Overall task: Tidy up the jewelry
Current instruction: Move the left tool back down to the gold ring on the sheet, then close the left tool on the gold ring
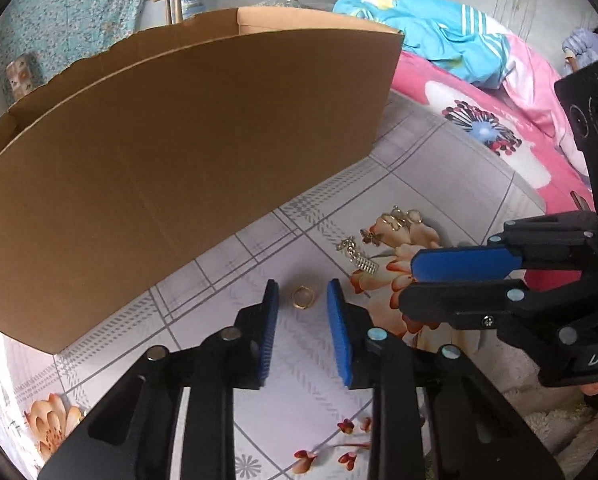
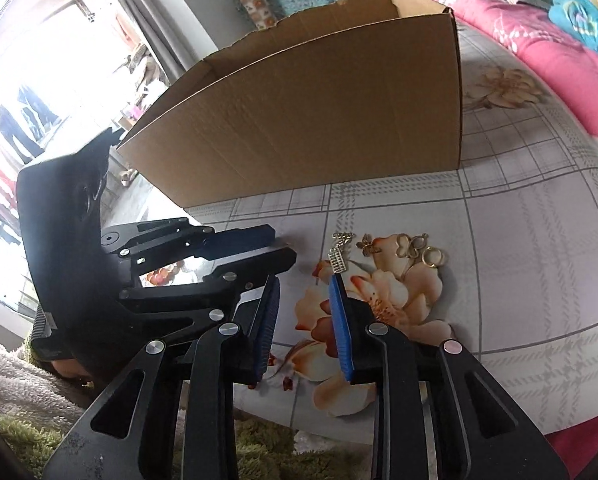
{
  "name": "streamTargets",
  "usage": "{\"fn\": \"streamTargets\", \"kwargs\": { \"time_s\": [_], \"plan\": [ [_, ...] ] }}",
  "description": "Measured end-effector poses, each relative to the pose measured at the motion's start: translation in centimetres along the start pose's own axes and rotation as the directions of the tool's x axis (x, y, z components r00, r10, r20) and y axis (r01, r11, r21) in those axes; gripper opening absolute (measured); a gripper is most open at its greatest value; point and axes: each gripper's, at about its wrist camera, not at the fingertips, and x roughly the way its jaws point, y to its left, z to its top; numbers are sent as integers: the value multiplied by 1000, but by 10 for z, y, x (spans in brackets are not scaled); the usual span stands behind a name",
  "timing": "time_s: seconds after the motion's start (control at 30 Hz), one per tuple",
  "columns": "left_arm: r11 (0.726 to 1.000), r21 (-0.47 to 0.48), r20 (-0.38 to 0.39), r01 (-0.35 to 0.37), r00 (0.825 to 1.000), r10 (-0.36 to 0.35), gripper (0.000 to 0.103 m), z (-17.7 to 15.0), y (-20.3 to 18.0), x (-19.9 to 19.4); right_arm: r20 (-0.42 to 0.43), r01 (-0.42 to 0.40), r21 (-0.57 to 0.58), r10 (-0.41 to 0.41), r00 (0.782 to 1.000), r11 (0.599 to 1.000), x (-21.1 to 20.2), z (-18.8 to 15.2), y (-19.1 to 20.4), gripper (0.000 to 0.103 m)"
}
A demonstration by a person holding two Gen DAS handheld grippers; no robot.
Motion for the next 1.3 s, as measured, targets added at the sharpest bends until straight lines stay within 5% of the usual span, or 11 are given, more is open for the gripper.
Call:
{"fn": "streamTargets", "kwargs": {
  "time_s": [0.3,0.77,1.3],
  "plan": [
    [996,70,18,-61,998,60,10,0,-6,4,3,-4,20,4,1000,1000,0,-5,-3,25],
    [998,-3,38,-57,998,57,10,-5,7,-10,17,48,-22,-47,999,999,2,-5,9,25],
    [994,-79,46,-72,996,76,10,-13,29,-22,16,257,-272,-262,965,927,42,8,42,9]
  ]
}}
